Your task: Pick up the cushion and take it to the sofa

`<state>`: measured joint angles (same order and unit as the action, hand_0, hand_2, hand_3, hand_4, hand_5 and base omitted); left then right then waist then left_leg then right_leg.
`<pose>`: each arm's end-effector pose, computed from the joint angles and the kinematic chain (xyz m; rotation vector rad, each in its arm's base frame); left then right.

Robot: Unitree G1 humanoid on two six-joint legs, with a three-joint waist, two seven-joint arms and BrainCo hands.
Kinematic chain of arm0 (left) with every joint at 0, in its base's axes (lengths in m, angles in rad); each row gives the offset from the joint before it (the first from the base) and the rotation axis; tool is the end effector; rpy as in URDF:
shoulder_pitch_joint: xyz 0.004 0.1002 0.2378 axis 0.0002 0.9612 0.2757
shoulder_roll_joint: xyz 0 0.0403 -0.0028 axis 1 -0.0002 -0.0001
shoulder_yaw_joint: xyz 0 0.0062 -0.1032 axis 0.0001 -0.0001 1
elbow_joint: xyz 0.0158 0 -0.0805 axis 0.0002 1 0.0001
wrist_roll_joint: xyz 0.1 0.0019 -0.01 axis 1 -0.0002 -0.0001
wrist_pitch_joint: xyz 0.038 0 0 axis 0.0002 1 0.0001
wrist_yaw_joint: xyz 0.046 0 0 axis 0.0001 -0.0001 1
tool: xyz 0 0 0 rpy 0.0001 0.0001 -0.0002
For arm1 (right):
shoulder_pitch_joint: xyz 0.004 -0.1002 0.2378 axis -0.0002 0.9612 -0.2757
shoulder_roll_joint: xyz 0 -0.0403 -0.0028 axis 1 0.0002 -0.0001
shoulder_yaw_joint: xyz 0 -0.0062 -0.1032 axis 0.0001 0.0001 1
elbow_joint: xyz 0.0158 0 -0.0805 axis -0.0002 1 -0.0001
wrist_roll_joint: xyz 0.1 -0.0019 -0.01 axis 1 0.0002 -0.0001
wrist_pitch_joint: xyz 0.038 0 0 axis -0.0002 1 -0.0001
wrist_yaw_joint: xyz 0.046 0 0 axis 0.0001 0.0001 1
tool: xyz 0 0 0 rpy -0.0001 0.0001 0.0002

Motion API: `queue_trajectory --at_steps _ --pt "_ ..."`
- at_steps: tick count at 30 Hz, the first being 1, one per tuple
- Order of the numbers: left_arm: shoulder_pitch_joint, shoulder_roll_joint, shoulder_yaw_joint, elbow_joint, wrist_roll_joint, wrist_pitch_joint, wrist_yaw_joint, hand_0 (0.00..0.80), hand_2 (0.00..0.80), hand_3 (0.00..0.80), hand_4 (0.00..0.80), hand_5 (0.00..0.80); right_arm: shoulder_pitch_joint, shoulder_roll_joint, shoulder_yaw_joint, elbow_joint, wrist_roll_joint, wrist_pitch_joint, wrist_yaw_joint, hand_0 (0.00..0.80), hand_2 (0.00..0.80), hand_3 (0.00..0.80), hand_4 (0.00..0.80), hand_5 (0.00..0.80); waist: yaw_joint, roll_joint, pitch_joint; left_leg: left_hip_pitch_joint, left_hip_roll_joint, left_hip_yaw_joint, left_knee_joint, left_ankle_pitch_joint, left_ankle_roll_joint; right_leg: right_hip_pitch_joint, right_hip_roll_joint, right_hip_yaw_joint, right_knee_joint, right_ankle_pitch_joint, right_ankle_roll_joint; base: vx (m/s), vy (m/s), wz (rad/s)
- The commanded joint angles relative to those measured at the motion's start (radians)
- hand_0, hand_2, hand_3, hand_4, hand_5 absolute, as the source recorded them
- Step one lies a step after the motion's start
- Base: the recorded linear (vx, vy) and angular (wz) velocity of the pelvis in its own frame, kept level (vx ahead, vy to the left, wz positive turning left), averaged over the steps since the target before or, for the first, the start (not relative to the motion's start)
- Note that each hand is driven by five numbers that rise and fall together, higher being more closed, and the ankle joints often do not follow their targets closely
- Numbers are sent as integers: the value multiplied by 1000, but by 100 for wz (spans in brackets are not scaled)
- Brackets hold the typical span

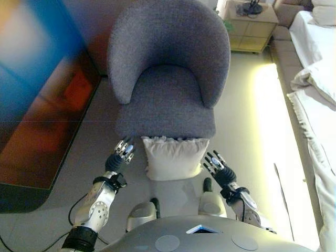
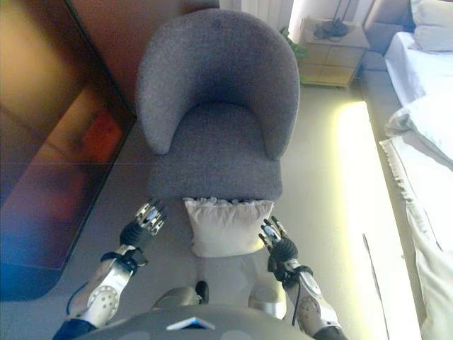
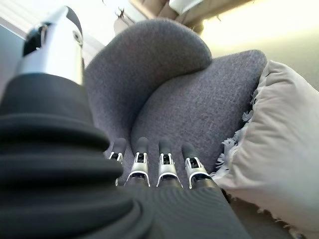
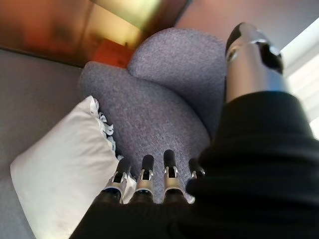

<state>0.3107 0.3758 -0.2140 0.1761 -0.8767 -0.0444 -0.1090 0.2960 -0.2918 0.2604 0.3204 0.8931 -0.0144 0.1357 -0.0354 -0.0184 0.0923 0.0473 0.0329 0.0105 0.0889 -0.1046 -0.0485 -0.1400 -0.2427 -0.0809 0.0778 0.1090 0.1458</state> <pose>0.1130 0.2062 -0.0308 -0.5233 0.4702 -0.0085 0.1005 -0.1861 -0.0564 0.6157 0.6131 0.0017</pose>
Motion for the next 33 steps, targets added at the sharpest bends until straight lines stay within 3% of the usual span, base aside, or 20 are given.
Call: queue_trajectory --at_steps 1,3,7,11,14,15,17,21,24,29,33 --pt "-24 29 44 -107 13 -43 -3 0 0 0 0 0 -61 14 8 -51 8 -10 28 0 0 0 0 0 8 -53 8 24 -41 1 108 -132 42 -50 -48 26 -48 134 67 305 -246 10" --pt "-24 23 49 -105 0 -38 15 0 0 0 0 0 -82 9 27 -60 4 2 -7 0 0 0 0 0 3 -47 -3 61 7 6 109 -111 23 -51 -12 32 -9 90 58 295 -248 1" --pt "-21 15 60 -111 -5 -41 22 0 0 0 0 0 -96 -22 36 -84 27 16 -2 0 0 0 0 0 -2 -30 -17 58 86 0 159 51 -18 -25 67 27 24 13 5 221 -233 7" --pt "-26 2 64 -124 -15 -31 35 0 0 0 0 0 -101 -34 30 -65 25 0 14 0 0 0 0 0 3 -28 -19 8 105 -20 271 139 -26 10 105 12 39 -32 -55 169 -229 7" --pt "-29 -4 69 -113 -26 -18 15 0 0 0 0 0 -91 -41 20 -54 25 -22 19 0 0 0 0 0 0 -33 -14 -70 111 9 427 177 -22 33 122 0 55 -61 -96 136 -185 19" --pt "-31 -5 69 -111 -27 -12 5 0 0 0 0 0 -84 -41 12 -53 25 -28 19 0 0 0 0 0 -4 -32 -10 -89 136 37 440 193 -25 45 126 -10 56 -71 -104 142 -124 34" --pt "-34 -8 63 -108 -22 -6 -6 0 0 0 0 0 -66 -38 4 -58 25 -38 20 0 0 0 0 0 -8 -24 -5 -97 183 73 379 215 -35 68 132 -31 55 -93 -105 144 -43 39" --pt "-49 -13 53 -110 -19 0 -10 0 0 0 0 0 -28 -37 -7 -91 7 -47 18 0 0 0 0 0 -2 19 5 -97 230 83 71 313 -90 104 149 -63 38 -138 -87 127 91 24" --pt "-54 -16 39 -108 -10 -8 -23 0 0 0 0 0 -17 -45 -11 -103 6 -59 20 0 0 0 0 0 15 34 20 -147 226 73 -30 348 -112 143 148 -76 15 -161 -80 120 63 34" --pt "-12 -29 45 -118 -5 -10 -31 0 0 0 0 0 -12 -41 -6 -93 -12 -54 43 0 0 0 0 0 58 49 29 -179 192 11 -146 355 -115 206 160 -64 -1 -197 -79 226 69 19" --pt "-8 -20 51 -96 -7 -10 -66 0 0 0 0 0 -13 -40 1 -94 -16 -65 42 0 0 0 0 0 66 53 30 -223 152 45 -70 300 -91 239 155 -60 37 -246 -79 229 89 17"
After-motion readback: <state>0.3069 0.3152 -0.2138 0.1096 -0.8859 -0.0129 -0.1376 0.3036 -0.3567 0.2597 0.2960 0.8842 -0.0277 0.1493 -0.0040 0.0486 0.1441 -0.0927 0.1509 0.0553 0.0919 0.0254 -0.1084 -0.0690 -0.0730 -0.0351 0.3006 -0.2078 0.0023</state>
